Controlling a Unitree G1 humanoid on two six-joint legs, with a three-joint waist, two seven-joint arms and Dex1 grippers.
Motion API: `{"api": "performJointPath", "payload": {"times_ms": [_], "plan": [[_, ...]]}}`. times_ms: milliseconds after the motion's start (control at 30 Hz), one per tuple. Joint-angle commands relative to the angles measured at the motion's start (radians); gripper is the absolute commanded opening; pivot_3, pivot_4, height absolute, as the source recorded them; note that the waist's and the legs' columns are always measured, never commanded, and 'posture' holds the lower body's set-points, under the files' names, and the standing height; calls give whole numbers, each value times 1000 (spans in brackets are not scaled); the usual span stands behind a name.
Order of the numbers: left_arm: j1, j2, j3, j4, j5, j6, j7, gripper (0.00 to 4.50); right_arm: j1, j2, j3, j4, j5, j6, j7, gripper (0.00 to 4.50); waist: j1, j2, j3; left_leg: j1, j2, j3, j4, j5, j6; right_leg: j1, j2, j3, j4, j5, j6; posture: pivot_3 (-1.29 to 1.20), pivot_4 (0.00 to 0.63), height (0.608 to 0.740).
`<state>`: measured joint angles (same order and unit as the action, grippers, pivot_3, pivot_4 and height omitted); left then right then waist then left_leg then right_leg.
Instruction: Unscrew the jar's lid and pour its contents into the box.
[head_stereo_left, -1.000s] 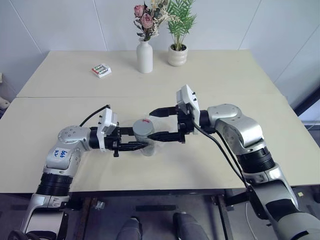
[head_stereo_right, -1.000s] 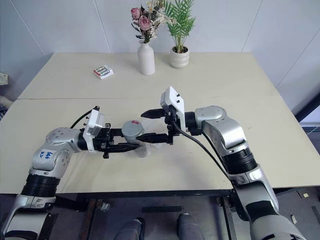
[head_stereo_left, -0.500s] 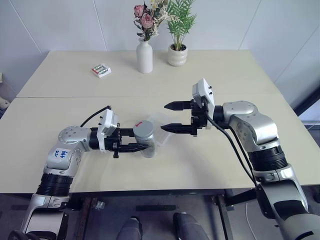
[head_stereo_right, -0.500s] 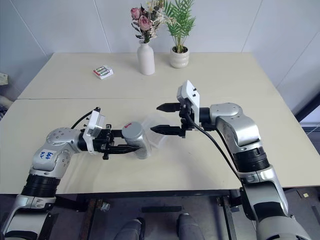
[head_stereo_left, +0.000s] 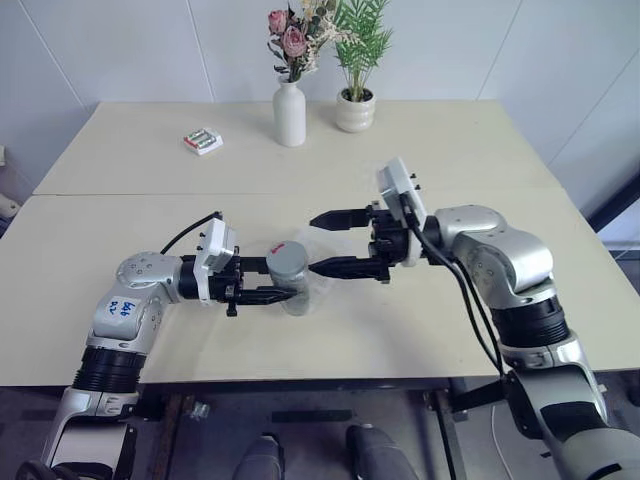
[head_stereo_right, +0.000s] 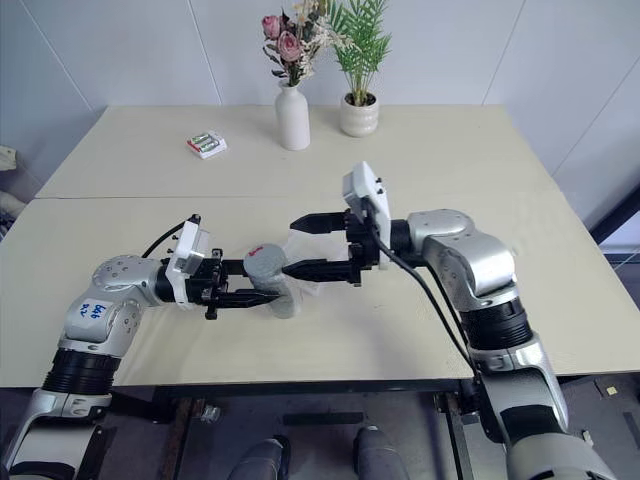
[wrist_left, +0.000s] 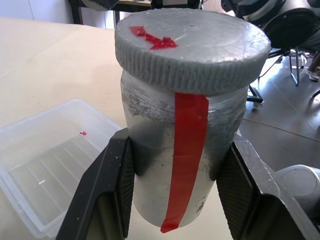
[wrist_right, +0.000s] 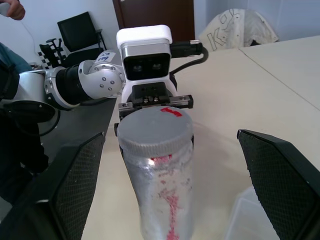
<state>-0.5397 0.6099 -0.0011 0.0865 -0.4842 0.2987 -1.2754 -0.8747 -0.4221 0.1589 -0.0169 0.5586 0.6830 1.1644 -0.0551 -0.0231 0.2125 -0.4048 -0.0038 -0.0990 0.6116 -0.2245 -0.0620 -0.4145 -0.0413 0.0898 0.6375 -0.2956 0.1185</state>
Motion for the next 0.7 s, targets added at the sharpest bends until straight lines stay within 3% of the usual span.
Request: {"api": "performJointPath", "payload": {"times_ms": [33, 700], "plan": [[0, 7, 14, -35, -13, -2, -2, 1924, -28, 20, 13, -51, 11, 1, -5, 4470, 0, 0, 0, 0, 0, 0, 0, 0, 0, 0, 0, 0, 0, 0, 0, 0, 150, 740], [-7, 5, 13, -28, -13, 1, -5, 1924, -100, 111, 87, 57, -80, -69, -14, 4470, -1, 0, 0, 0, 0, 0, 0, 0, 0, 0, 0, 0, 0, 0, 0, 0, 150, 740]]}}
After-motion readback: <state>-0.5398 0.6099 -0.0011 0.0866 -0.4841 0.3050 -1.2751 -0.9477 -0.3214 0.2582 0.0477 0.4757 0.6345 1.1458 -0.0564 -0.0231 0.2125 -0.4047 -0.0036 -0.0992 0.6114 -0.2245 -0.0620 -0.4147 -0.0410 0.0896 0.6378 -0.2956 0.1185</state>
